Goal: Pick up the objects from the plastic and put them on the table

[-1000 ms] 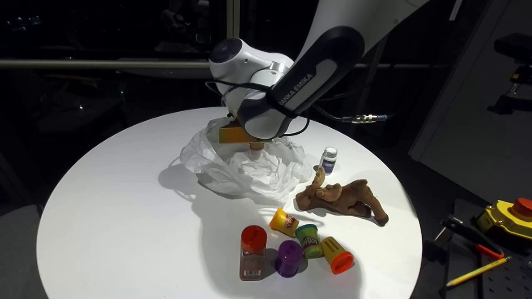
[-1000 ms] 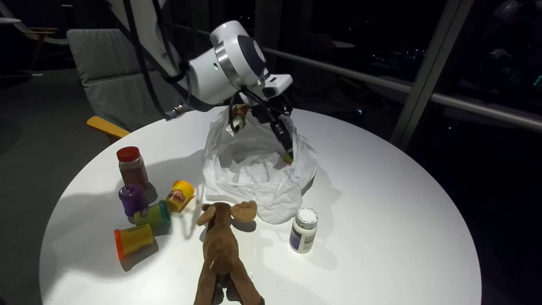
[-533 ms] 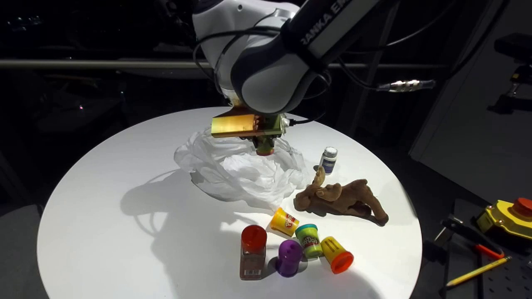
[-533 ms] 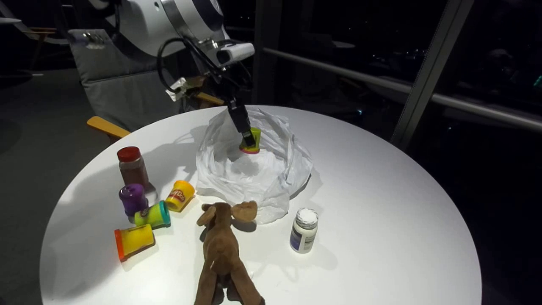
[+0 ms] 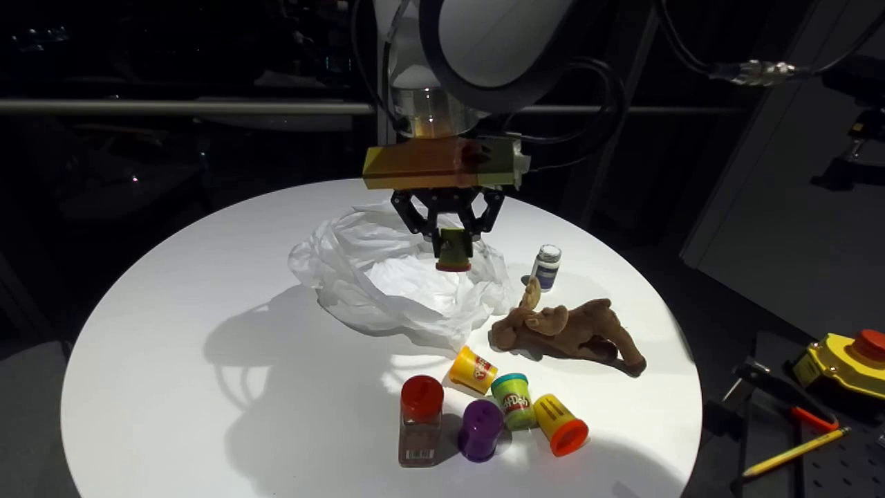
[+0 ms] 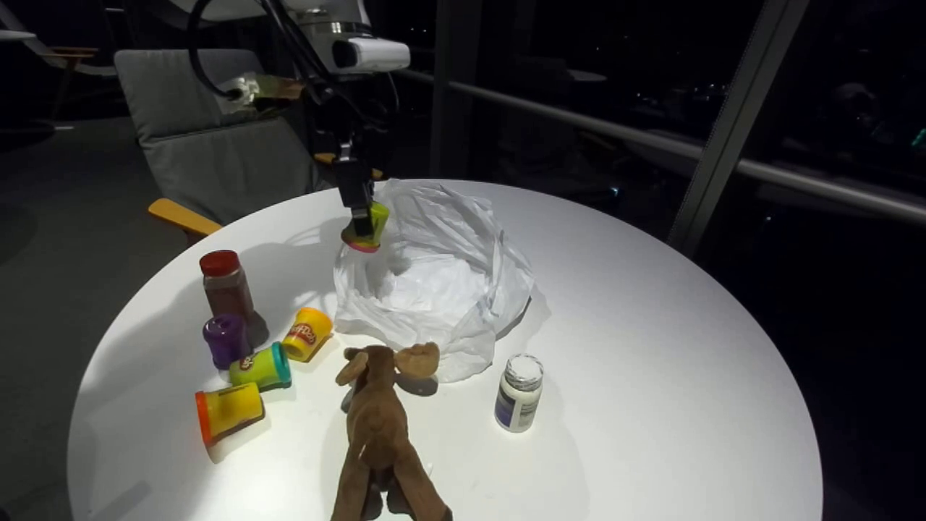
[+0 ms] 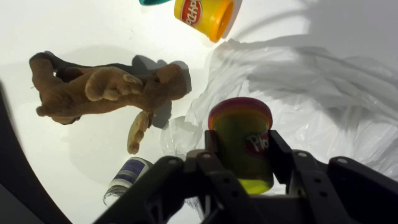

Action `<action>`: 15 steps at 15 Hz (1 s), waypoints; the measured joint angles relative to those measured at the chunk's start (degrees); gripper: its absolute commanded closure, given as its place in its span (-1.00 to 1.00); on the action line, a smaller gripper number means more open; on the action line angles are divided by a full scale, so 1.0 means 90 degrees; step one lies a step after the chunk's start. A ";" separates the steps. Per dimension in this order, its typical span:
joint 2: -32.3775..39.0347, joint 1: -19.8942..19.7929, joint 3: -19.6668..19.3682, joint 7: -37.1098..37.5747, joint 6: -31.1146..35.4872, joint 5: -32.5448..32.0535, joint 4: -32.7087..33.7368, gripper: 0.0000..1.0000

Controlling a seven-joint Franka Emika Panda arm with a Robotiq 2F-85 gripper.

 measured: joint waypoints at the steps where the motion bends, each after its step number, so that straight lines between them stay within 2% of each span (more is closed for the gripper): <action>1: -0.0137 -0.0019 0.0119 -0.0032 0.0000 0.0026 -0.0189 0.64; 7: -0.0647 -0.0004 0.0666 -0.0070 0.0210 0.0190 -0.1547 0.64; 13: -0.0623 0.0057 0.0417 0.1285 0.0827 -0.0830 -0.2423 0.64; 15: -0.0547 0.0058 0.0359 0.1565 0.0836 -0.1040 -0.2517 -0.36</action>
